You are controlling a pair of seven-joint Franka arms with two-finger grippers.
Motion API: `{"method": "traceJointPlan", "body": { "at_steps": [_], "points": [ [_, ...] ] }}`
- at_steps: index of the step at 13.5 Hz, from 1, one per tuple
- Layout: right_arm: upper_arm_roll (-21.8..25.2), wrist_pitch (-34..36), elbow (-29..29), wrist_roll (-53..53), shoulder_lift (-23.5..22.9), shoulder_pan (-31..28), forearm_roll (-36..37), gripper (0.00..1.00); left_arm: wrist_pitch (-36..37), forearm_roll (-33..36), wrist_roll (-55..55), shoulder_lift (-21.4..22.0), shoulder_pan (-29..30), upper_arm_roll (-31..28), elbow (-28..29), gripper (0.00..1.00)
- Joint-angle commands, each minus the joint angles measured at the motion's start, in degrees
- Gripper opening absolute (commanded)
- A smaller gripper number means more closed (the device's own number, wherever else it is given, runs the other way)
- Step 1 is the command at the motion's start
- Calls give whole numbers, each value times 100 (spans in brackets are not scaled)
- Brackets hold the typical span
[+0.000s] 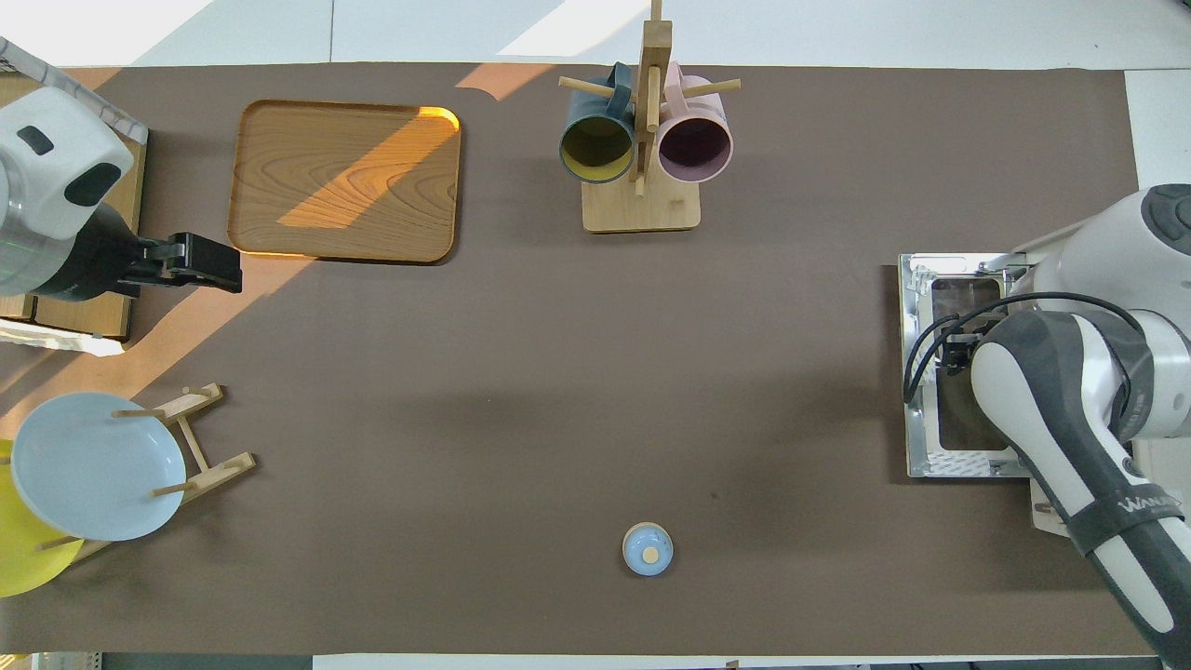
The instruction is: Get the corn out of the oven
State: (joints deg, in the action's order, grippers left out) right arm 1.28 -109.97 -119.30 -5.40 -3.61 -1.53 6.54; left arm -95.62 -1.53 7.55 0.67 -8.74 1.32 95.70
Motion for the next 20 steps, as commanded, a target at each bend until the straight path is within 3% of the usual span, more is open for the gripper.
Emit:
{"method": "traceJointPlan", "body": {
  "at_steps": [1,4,5,6,8,10,15,17,18,20],
  "points": [
    [-49,55,3,-5,35,-110,286,49,-106,-76,0,126,39,27,150,100],
    [-49,-584,-444,398,167,-365,286,43,-115,-76,0,118,39,27,150,100],
    [-49,-726,-541,635,185,-461,286,30,-115,-85,0,126,39,27,150,100],
    [-49,-745,-542,793,185,-462,286,2,-115,-85,0,118,39,27,150,100],
    [-118,-667,-490,804,176,-331,295,0,-133,-85,0,126,39,27,150,100],
    [-119,-588,-341,638,141,221,286,0,-124,-85,0,126,-13,27,150,100],
    [-119,692,1404,-1195,-569,2153,181,0,-203,-102,-8,126,-31,62,185,100],
    [-163,1186,2423,-2127,-1270,2778,155,0,-212,-102,9,92,-118,88,107,100],
    [-163,1406,3046,-2654,-1831,3147,94,0,-255,-128,9,65,-162,79,54,100],
    [-181,1243,3631,-3761,-2563,3615,-47,0,-378,-155,9,65,-154,79,62,100]
  ]
}}
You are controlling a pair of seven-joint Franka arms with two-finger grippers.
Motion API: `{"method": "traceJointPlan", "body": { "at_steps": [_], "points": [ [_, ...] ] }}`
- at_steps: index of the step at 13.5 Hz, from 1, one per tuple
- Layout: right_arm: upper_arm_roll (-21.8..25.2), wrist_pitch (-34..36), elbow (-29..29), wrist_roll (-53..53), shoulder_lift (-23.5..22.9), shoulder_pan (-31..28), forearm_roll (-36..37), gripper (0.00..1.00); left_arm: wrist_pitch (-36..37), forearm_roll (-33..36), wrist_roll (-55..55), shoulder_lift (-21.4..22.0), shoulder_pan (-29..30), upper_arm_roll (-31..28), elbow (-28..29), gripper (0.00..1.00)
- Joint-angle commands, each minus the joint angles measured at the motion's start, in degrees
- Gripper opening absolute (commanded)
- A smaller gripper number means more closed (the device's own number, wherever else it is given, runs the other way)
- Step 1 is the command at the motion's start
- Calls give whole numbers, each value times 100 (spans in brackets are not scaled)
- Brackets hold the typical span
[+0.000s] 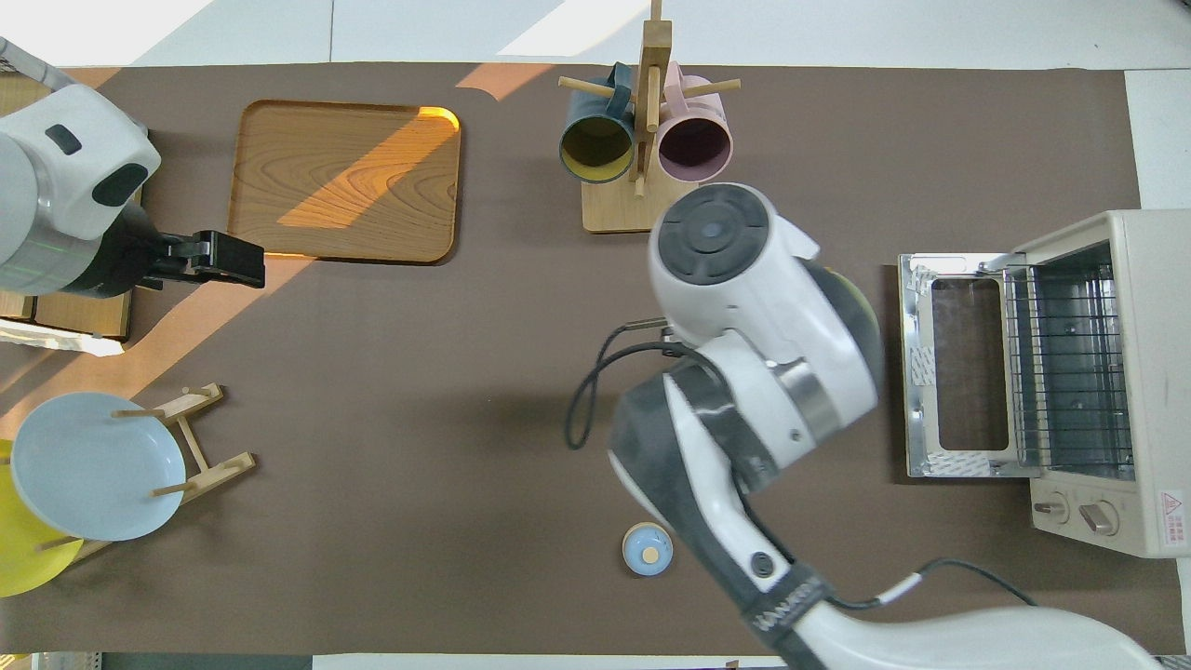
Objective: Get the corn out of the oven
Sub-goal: 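Pull the plate with corn out and carry it to table center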
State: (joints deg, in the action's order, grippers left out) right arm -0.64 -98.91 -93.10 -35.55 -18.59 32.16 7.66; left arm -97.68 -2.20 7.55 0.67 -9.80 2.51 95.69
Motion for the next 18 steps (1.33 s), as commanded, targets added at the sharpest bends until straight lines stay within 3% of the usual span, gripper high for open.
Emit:
{"method": "traceJointPlan", "body": {
  "at_steps": [1,6,9,11,13,15,16,18],
  "points": [
    [-6,-283,970,-856,-1103,307,-343,0,-216,-96,9,65,-57,-31,81,100],
    [-164,-1619,171,-1059,-1024,317,-993,0,-216,-158,18,74,-110,-31,108,100],
    [-147,-1913,177,-1068,-998,308,-1048,32,-225,-166,123,74,-171,-31,108,100],
    [-94,-1747,318,-1016,-980,308,-873,35,-242,-166,132,65,-241,-31,116,100],
    [-102,-1257,328,-754,-780,116,-50,29,-260,-219,123,39,-285,-31,125,100],
    [-94,-633,293,9,-498,-174,138,6,-391,-289,158,30,-434,-31,213,100],
    [-94,-447,223,370,-357,-428,139,0,-461,-290,263,30,-505,-31,248,100],
    [-94,-296,-197,784,-59,-955,139,0,-585,-298,492,-83,-768,-31,257,100]
  ]
}}
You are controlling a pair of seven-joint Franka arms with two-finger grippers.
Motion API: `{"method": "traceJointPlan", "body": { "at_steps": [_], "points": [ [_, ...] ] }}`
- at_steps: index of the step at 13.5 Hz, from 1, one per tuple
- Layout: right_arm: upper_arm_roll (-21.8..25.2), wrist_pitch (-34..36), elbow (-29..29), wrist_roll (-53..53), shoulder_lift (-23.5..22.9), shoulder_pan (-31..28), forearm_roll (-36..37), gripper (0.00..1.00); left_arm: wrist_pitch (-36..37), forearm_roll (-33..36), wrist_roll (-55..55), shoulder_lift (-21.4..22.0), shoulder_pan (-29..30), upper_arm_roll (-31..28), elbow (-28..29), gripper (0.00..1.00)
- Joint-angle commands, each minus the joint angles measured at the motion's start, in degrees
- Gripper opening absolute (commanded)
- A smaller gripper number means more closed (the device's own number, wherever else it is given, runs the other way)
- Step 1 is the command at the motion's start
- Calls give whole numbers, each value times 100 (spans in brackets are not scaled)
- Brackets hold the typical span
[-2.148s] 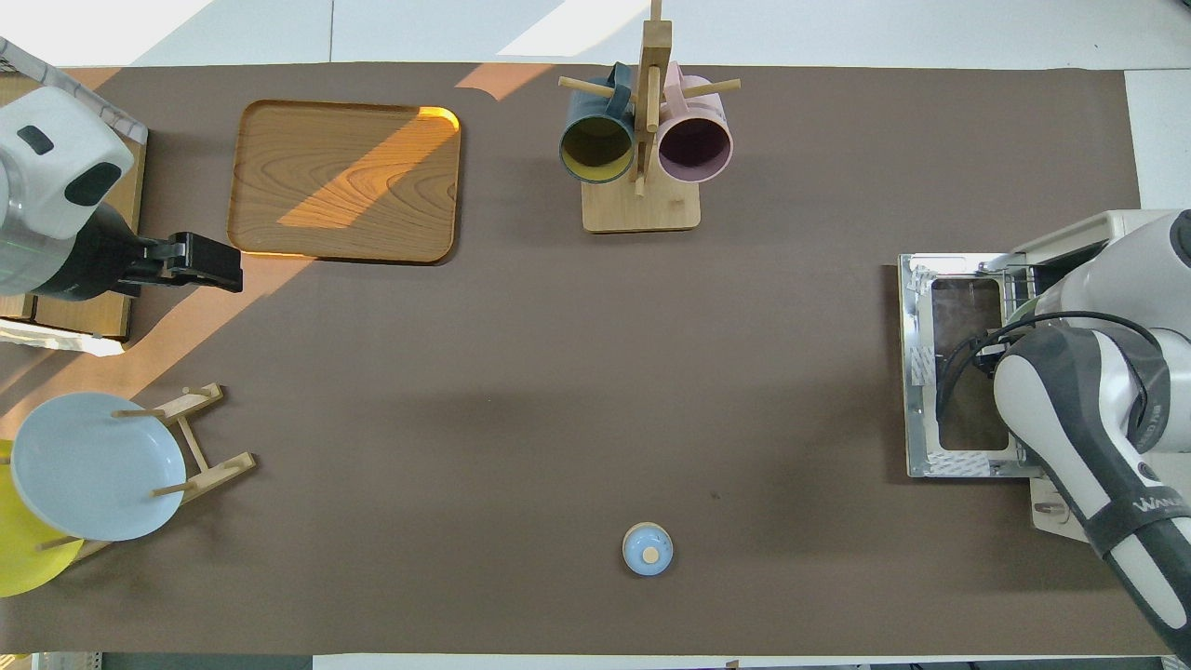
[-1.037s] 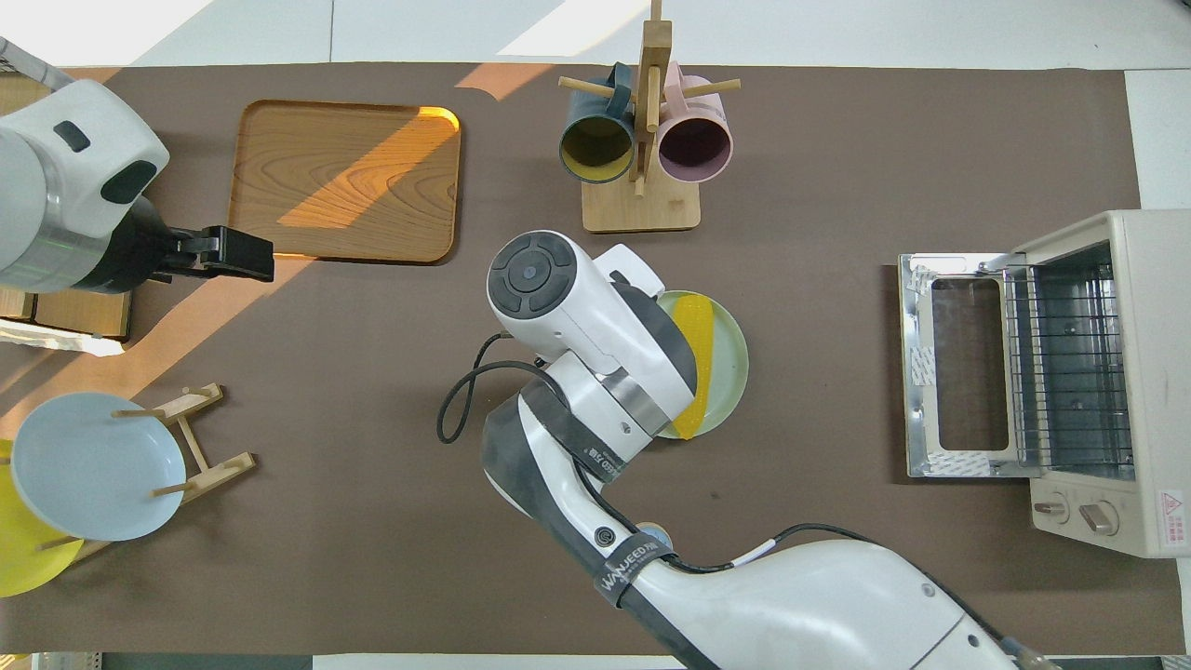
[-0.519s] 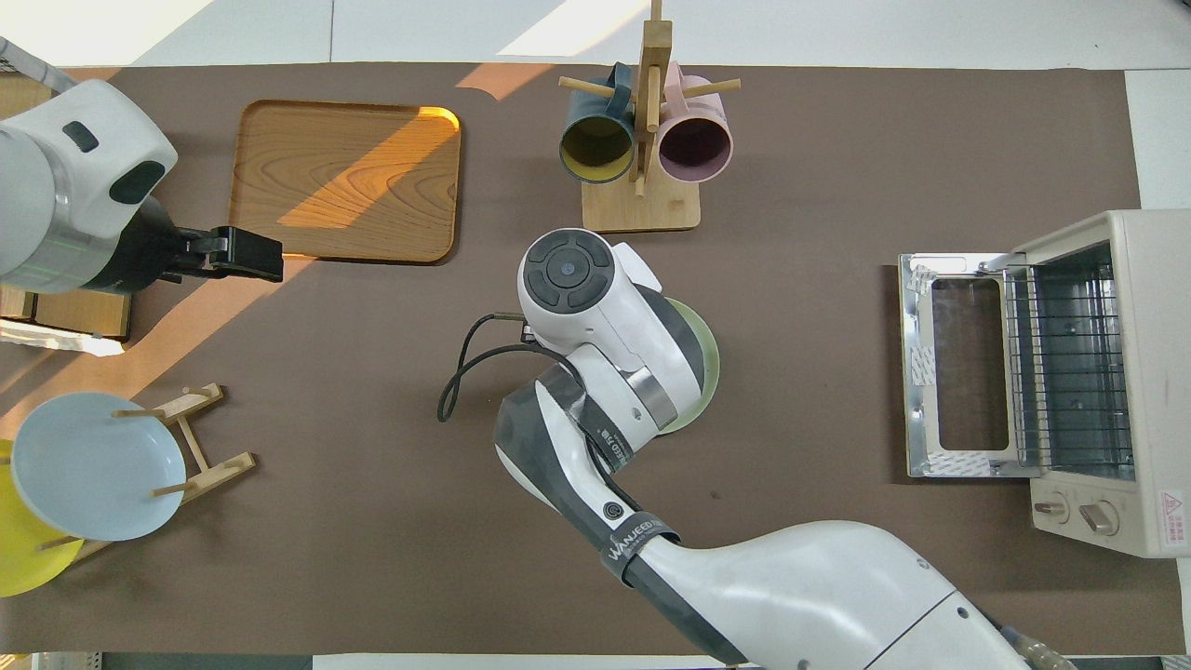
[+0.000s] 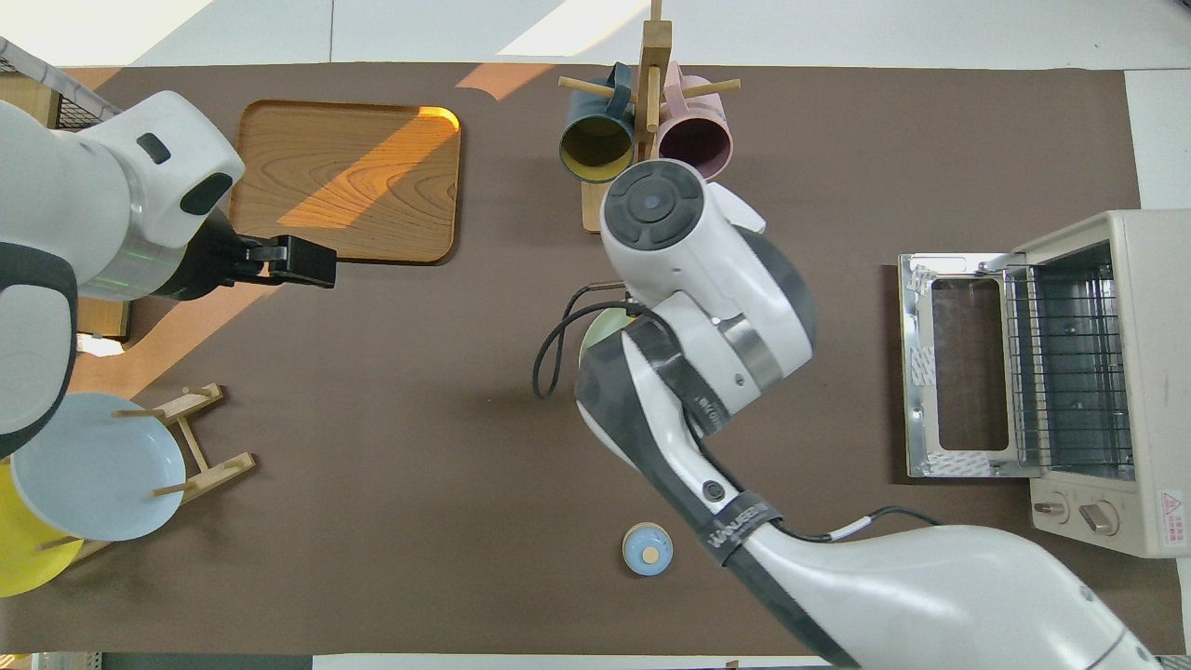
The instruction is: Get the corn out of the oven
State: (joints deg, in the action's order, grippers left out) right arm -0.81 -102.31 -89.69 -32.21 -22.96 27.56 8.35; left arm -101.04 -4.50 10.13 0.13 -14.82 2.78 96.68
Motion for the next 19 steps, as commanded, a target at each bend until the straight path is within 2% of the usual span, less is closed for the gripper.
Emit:
{"method": "traceJointPlan", "body": {
  "at_steps": [1,3,7,9,12,13,19],
  "points": [
    [-86,-8,-932,540,545,-767,71,0,-354,-69,374,-66,-406,-58,167,100],
    [-77,-400,-1741,786,818,-1147,71,0,-687,-77,935,-329,-880,-58,184,100],
    [-69,-1263,-2587,1110,977,-1639,333,0,-1750,-69,2253,-1180,-1890,-67,141,100],
    [-86,-1396,-2685,1217,995,-1928,554,0,-2348,-60,2834,-1663,-2366,-85,80,100],
    [-77,-1633,-2887,1297,995,-2009,554,0,-2534,80,3432,-2752,-3034,-128,-552,100],
    [-77,-1704,-2931,1297,995,-2009,589,0,-2674,255,3521,-2877,-3062,-120,-615,100],
    [-77,-1766,-2966,1595,969,-2290,738,0,-3123,414,3592,-2958,-3079,-128,-256,100]
  ]
}}
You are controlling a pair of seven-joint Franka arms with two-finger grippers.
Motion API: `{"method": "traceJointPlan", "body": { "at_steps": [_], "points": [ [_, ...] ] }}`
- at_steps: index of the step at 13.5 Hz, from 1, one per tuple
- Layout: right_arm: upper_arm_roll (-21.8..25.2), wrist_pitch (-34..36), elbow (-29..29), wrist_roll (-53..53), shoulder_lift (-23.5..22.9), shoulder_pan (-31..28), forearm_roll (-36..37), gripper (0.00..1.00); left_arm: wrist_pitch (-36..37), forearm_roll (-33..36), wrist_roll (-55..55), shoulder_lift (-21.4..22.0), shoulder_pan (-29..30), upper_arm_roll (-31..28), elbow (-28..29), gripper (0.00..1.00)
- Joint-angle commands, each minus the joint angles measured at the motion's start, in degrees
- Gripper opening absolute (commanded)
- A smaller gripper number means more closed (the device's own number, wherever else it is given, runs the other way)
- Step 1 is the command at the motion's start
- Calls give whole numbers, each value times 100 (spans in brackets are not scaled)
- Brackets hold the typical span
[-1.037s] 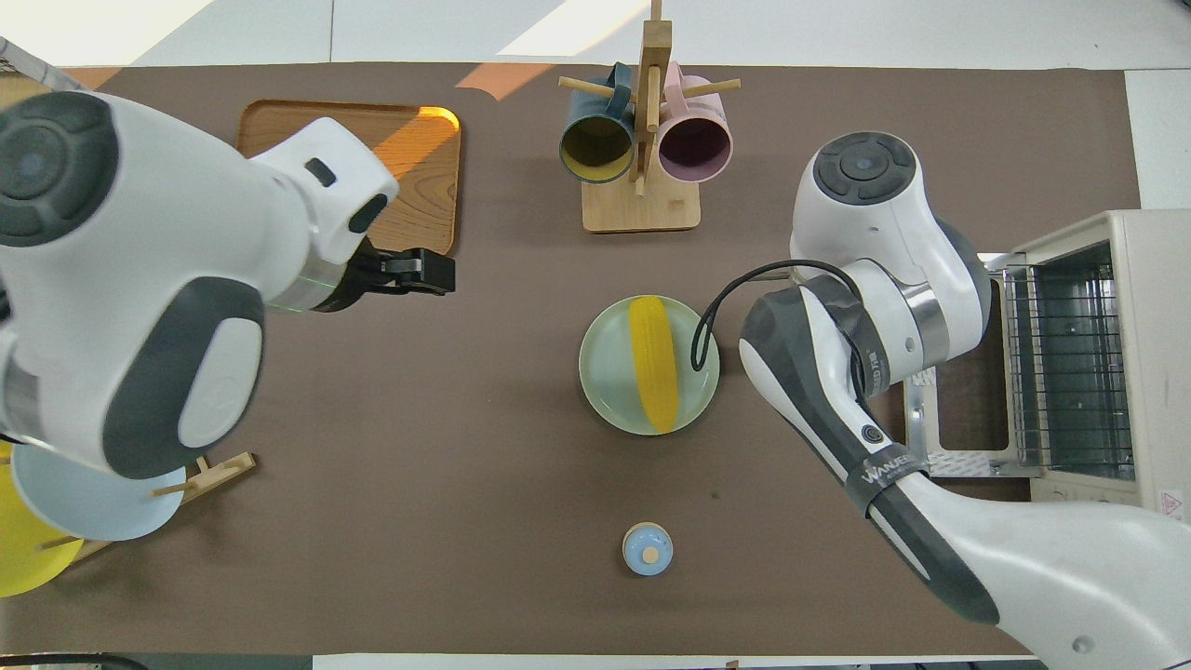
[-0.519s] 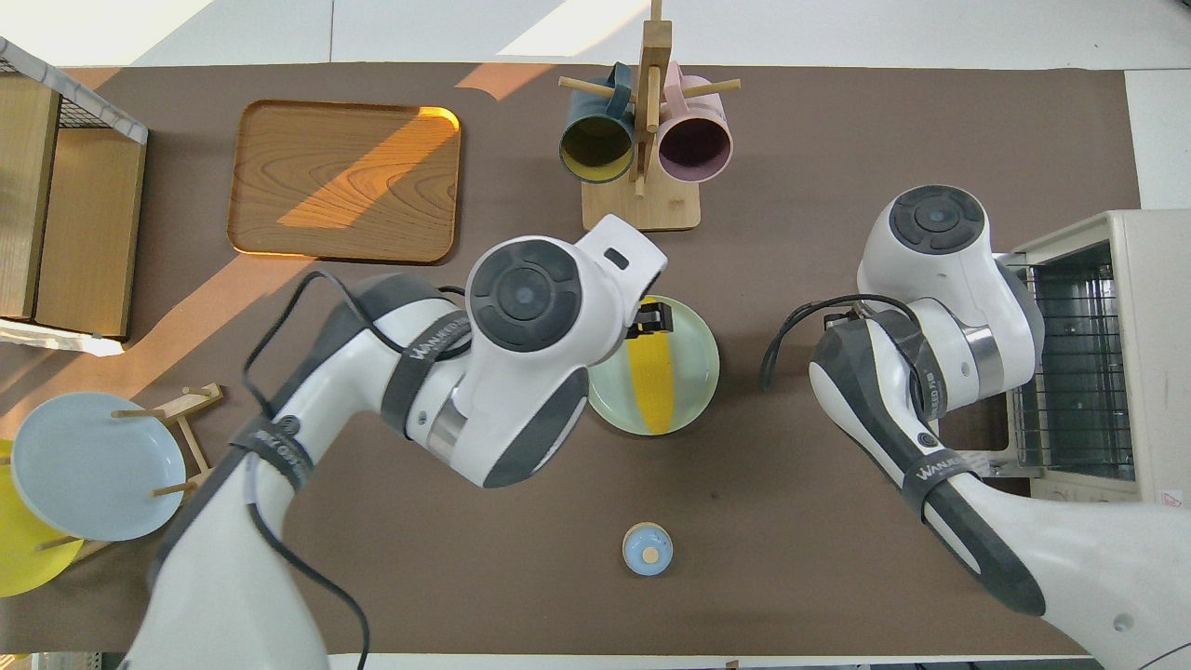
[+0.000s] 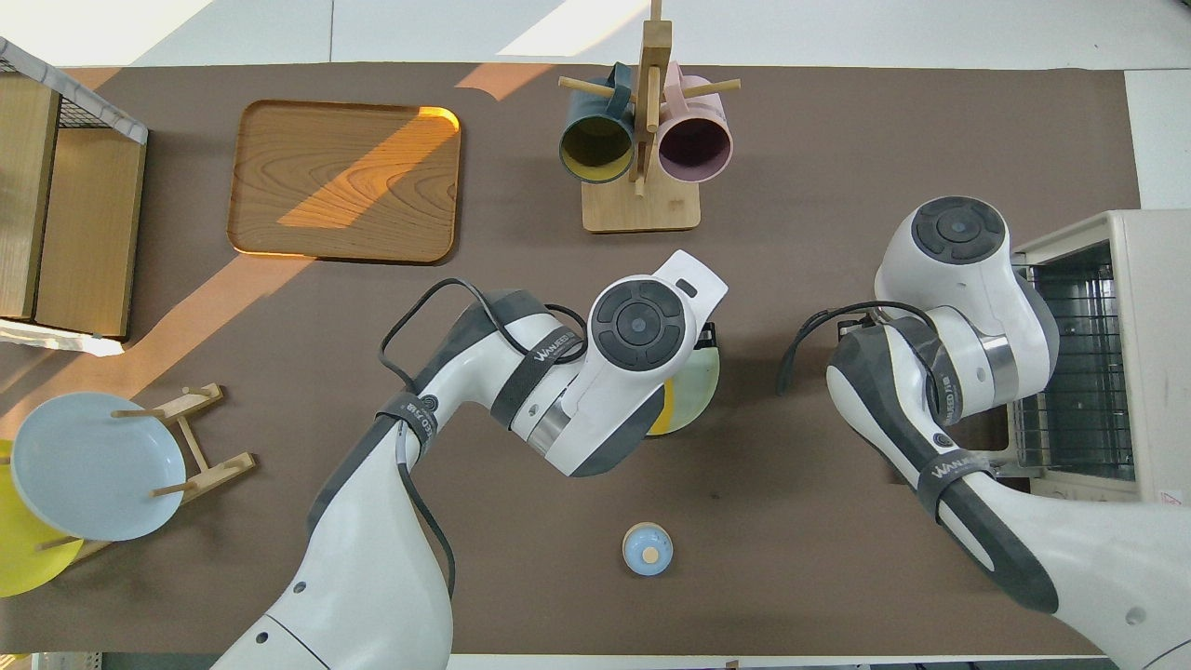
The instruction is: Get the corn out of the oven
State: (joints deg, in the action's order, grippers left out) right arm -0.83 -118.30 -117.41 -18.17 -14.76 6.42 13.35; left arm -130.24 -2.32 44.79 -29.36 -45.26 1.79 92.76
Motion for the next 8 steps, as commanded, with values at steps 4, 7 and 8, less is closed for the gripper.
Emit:
{"method": "traceJointPlan", "body": {
  "at_steps": [4,7,8],
  "points": [
    [-75,-167,-221,262,149,-290,299,0,-599,214,276,-8,-53,-30,436,100],
    [-75,174,6,480,210,-281,747,0,-608,223,346,1,-105,-30,471,100],
    [-75,498,173,638,333,-290,748,0,-608,249,346,1,-105,-30,480,100]
  ]
}}
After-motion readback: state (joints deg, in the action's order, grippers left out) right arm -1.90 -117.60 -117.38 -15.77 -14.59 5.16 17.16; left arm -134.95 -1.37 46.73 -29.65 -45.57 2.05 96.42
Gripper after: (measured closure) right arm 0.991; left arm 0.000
